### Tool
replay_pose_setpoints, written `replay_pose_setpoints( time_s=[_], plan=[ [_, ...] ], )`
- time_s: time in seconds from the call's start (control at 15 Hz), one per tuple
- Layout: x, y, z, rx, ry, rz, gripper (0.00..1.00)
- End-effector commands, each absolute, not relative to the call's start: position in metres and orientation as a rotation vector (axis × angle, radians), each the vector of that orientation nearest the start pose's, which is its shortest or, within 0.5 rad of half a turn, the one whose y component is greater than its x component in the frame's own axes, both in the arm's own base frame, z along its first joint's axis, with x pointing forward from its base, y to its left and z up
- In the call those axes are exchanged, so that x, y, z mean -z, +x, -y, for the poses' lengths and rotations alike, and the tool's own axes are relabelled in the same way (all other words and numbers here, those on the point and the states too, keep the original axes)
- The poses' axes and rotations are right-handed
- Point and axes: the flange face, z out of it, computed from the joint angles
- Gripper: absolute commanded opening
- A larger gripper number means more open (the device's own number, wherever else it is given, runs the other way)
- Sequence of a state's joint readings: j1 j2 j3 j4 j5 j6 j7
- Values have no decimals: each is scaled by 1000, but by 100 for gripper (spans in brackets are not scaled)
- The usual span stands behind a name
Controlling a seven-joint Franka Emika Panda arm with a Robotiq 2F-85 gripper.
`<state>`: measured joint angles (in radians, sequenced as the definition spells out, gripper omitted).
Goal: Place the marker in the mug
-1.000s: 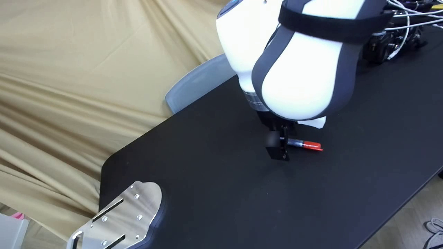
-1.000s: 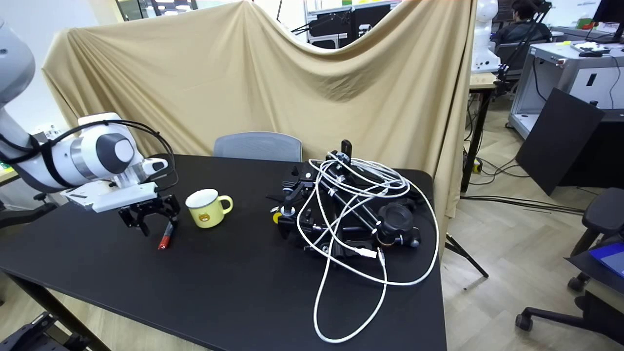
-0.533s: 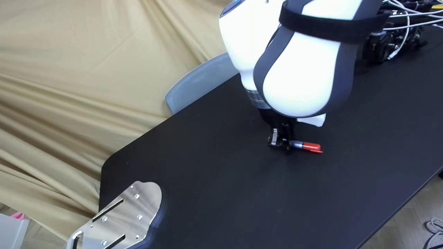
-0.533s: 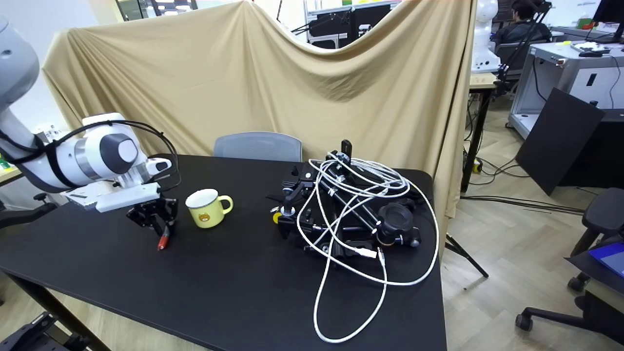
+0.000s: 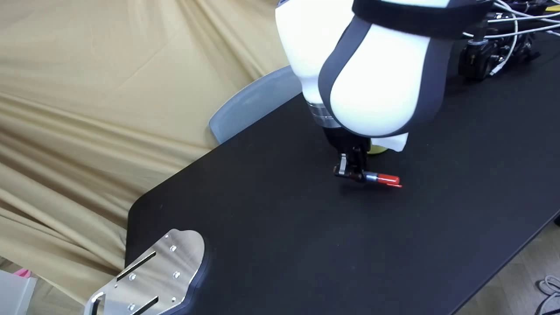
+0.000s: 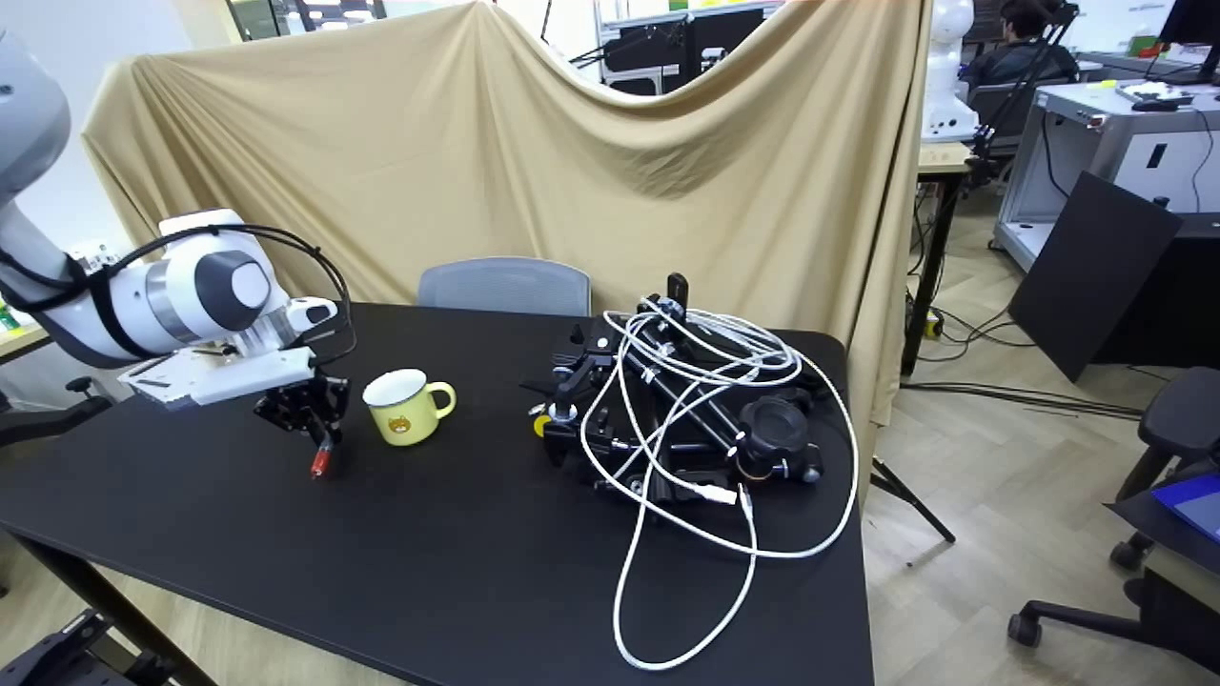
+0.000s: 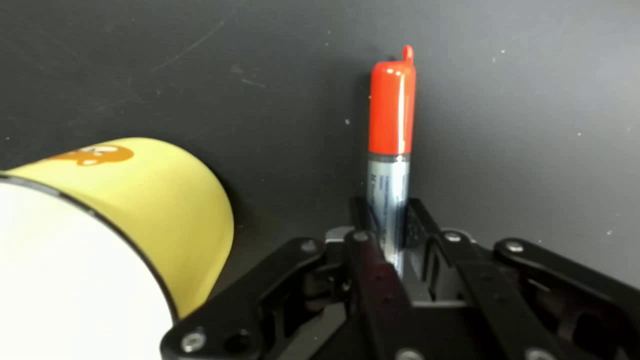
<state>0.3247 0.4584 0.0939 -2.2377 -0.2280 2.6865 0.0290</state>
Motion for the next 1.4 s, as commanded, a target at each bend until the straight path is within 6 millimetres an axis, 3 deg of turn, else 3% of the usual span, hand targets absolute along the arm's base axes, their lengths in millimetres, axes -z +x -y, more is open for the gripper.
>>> replay_pose_setpoints(
  time_s=[0.0,0.33,0.67,1.0,1.33],
  plan=[
    [-206,491,-229,27,-3087,898,5],
    [-271,488,-219,26,-3148,876,5],
    [-319,500,-188,86,-3205,810,5],
    [-337,511,-163,281,-3229,801,5],
    [-325,513,-155,525,-3273,716,5]
  ],
)
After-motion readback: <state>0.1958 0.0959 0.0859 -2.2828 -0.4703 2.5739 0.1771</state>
